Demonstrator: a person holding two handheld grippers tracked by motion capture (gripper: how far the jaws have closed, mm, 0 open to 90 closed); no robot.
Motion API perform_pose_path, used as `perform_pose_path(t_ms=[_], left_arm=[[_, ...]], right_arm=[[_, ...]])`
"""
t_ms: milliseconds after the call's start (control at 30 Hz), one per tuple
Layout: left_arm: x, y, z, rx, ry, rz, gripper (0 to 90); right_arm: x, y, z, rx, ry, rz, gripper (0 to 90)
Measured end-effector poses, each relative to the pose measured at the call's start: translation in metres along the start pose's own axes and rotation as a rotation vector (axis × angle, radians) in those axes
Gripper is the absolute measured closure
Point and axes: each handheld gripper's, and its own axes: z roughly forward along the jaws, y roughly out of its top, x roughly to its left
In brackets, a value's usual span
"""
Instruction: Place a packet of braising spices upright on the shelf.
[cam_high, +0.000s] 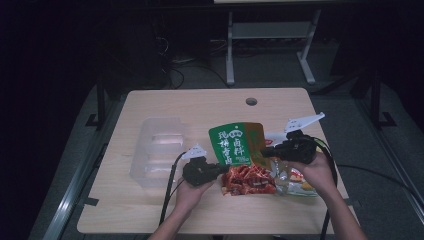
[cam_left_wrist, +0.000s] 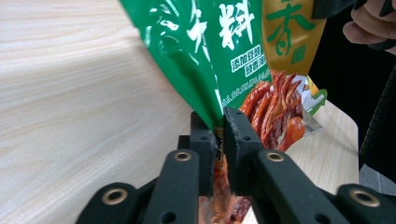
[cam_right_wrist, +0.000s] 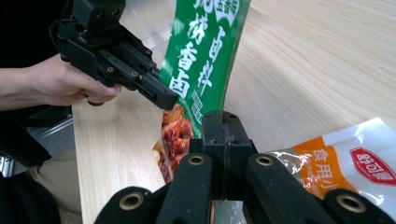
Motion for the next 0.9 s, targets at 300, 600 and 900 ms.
perform_pose_path(t_ms=[300,600,900], left_arm=[[-0.009,0.002,-0.009,0.006,0.067,0.115,85.6],[-0.012,0.002,-0.012,-0.004,0.077,0.145,86.3],[-0.018,0.002,-0.017,0.002,0.079,0.174,84.3]], right_arm=[[0.001,0.001,0.006,0.050,0.017,0.002,84.1],[0.005,0.013,0.016,0.097,0.017,-0.006,77.7],[0.012,0.018,0.030,0.148,0.015,-0.027,88.8]])
